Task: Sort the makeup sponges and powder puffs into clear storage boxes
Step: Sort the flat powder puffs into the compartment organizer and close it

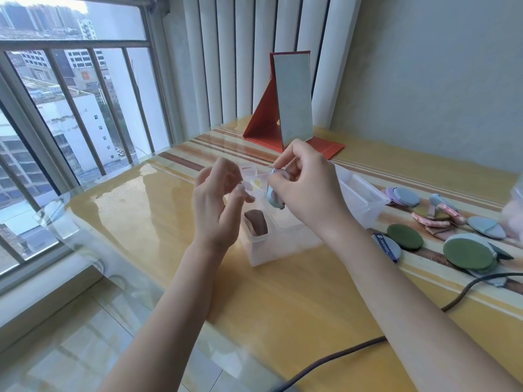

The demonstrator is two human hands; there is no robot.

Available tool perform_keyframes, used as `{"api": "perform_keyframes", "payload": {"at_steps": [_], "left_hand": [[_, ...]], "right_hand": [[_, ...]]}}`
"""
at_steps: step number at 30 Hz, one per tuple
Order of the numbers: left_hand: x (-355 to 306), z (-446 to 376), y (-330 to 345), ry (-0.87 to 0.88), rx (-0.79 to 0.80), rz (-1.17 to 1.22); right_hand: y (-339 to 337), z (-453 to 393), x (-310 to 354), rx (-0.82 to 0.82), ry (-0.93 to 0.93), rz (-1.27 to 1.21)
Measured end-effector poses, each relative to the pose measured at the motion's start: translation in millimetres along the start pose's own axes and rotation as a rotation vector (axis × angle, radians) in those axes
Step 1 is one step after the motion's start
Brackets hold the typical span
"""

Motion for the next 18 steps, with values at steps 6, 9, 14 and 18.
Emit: {"api": "perform_keyframes", "payload": {"at_steps": [6, 9, 14, 18], "left_hand": [[5.5, 5.2, -1.3, 0.107, 0.207, -0.346], [6.0, 6.4, -0.4, 0.037, 0.254, -0.263], [6.0, 5.7, 1.1, -0.028, 0.309, -0.131], [9.1, 5.2, 3.5, -0.032, 0.361, -0.127]], "right_hand": [[-3.4, -1.9, -0.1, 0.004, 0.005, -0.036], [-1.2, -1.3, -1.6, 0.067, 0.028, -0.006], [0.3, 0.8, -1.7, 0.193, 0.061, 0.013], [-1.1, 0.4, 0.0, 0.217, 0.036, -0.003]]}}
Point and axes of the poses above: each hand's wrist, its own z-axis away from the middle knuckle, its own y-axis out of the palm, x = y × z, the point moved 1 cm from there along -z, towards the middle knuckle, and after that the axes turned 7 degrees about -x, right-handed, at the moved point
